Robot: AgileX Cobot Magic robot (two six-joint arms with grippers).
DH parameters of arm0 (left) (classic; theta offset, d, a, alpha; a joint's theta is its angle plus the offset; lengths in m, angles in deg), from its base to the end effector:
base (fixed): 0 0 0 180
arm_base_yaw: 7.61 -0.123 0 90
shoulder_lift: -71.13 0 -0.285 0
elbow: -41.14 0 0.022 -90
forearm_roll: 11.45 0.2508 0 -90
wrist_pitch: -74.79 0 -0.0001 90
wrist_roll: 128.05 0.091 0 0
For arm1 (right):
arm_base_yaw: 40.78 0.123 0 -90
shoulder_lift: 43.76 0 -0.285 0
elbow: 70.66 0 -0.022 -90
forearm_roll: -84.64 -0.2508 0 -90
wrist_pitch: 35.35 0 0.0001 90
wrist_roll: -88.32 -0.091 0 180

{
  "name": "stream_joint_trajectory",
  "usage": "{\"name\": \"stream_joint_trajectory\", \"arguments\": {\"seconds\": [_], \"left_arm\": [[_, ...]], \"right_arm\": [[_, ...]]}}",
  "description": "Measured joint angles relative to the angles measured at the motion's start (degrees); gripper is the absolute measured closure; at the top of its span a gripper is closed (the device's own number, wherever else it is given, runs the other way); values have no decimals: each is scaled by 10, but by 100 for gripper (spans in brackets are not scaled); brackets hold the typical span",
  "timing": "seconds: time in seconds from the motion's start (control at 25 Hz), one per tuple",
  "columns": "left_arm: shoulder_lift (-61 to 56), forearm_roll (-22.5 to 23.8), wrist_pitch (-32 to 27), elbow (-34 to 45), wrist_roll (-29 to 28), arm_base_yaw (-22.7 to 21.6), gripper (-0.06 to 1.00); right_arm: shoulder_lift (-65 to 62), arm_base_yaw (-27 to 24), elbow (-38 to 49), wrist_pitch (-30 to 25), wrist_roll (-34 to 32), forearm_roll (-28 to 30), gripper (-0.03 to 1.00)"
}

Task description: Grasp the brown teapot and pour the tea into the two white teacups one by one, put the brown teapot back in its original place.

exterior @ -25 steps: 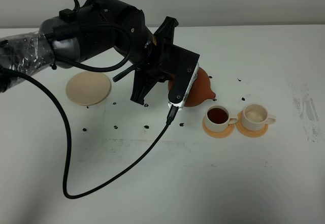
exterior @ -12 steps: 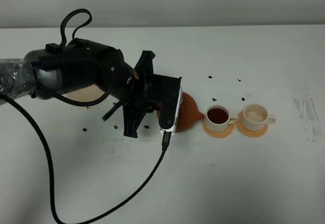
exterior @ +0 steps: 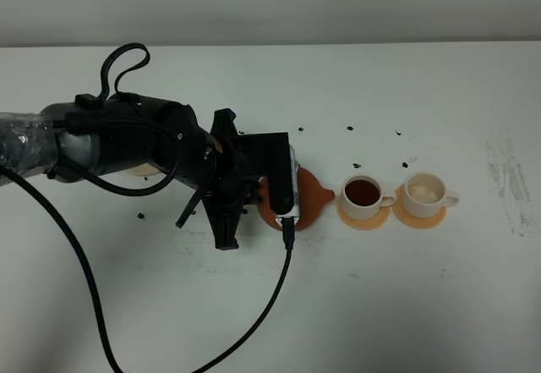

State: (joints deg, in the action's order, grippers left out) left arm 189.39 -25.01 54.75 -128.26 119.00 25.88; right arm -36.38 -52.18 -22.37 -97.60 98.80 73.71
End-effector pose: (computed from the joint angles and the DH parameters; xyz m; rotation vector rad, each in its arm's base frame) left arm 0.3225 -0.2221 0.1565 1.8130 1.8424 0.0298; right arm -0.0052 0.0166 0.2777 0.0033 2.0432 -0.0097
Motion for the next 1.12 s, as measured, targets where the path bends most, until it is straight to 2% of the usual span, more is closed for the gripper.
{"name": "stream_joint_trajectory", "arguments": {"seconds": [0.48, 0.76, 0.92, 1.12], "left_arm": [[9, -2, -23, 0, -44, -6, 82], [-16, 5, 21, -4, -43, -6, 82], [-19, 15, 11, -59, -43, -6, 82], [11, 51, -30, -173, -43, 0, 82]], "right_arm": [[0, 0, 0, 0, 0, 0, 54], [0, 0, 0, 0, 0, 0, 54], [0, 0, 0, 0, 0, 0, 54], [0, 0, 0, 0, 0, 0, 54]]}}
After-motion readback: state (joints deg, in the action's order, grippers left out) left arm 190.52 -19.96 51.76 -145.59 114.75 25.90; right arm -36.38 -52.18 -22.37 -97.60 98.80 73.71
